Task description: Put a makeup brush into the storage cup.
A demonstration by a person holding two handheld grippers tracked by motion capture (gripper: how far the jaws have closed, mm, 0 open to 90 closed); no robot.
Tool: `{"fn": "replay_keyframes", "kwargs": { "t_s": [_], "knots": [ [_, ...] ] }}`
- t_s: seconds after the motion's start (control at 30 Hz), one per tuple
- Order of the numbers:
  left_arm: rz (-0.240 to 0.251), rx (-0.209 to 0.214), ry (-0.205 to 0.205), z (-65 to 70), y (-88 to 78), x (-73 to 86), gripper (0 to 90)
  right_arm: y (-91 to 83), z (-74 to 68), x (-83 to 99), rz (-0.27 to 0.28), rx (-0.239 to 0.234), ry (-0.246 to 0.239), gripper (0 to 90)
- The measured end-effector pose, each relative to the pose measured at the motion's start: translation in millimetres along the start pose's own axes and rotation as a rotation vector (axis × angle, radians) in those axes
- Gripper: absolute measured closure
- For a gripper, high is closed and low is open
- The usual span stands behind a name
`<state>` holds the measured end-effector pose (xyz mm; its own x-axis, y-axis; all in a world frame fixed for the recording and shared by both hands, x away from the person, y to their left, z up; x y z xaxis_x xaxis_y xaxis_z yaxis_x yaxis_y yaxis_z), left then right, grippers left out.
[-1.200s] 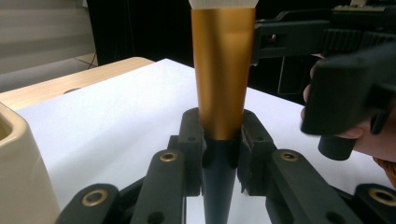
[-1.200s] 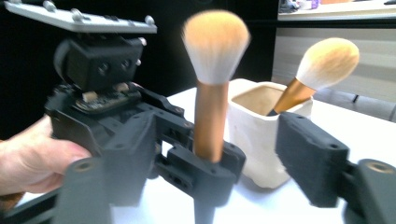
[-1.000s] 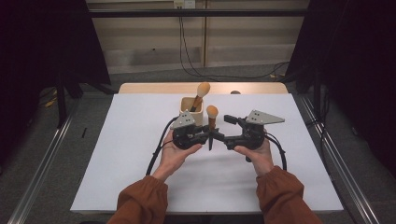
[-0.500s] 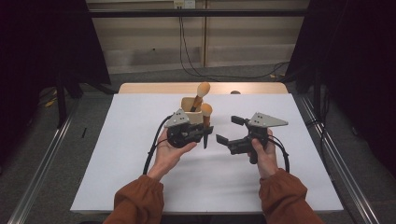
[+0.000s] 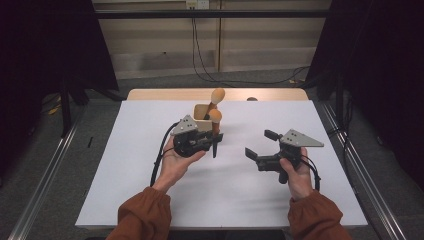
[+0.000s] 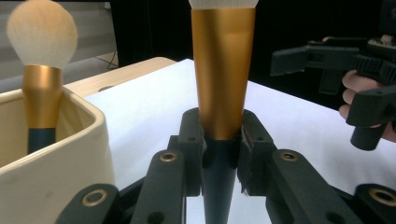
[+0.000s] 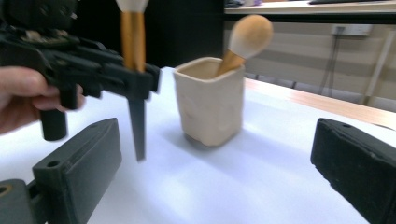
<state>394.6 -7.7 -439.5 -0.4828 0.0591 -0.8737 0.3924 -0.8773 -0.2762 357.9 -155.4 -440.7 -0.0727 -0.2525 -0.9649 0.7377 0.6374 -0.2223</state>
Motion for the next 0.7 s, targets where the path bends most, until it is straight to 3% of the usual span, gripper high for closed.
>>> {"fn": "replay_keyframes", "kwargs": {
  "t_s": [0.1, 0.23, 0.7],
  "knots": [
    [-0.003, -0.007, -0.004, -2.3, -2.0, -0.2, 74.4, -9.0, 3.7, 6.7, -0.004, 0.046, -0.011, 0.1],
    [0.005, -0.011, -0.011, -4.3, -5.0, -2.1, 74.4, -19.0, 6.7, 15.0, -0.012, 0.071, -0.004, 0.0],
    [0.008, -0.019, -0.009, -10.0, -21.2, -9.8, 74.4, -46.3, 6.8, 40.0, -0.043, 0.098, 0.023, 0.8]
  ]
}}
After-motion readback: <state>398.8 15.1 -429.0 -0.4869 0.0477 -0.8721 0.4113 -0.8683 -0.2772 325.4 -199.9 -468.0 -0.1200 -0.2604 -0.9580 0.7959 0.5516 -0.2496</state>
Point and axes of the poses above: each handheld gripper's, and its own axes: y roughly forward along the jaws, x roughly out of its underside, z roughly to its right, the point moved 10 cm from there along y, roughly forward along the jaws, and after that the axes turned 15 degrees about -y, right-handed, at the moved point
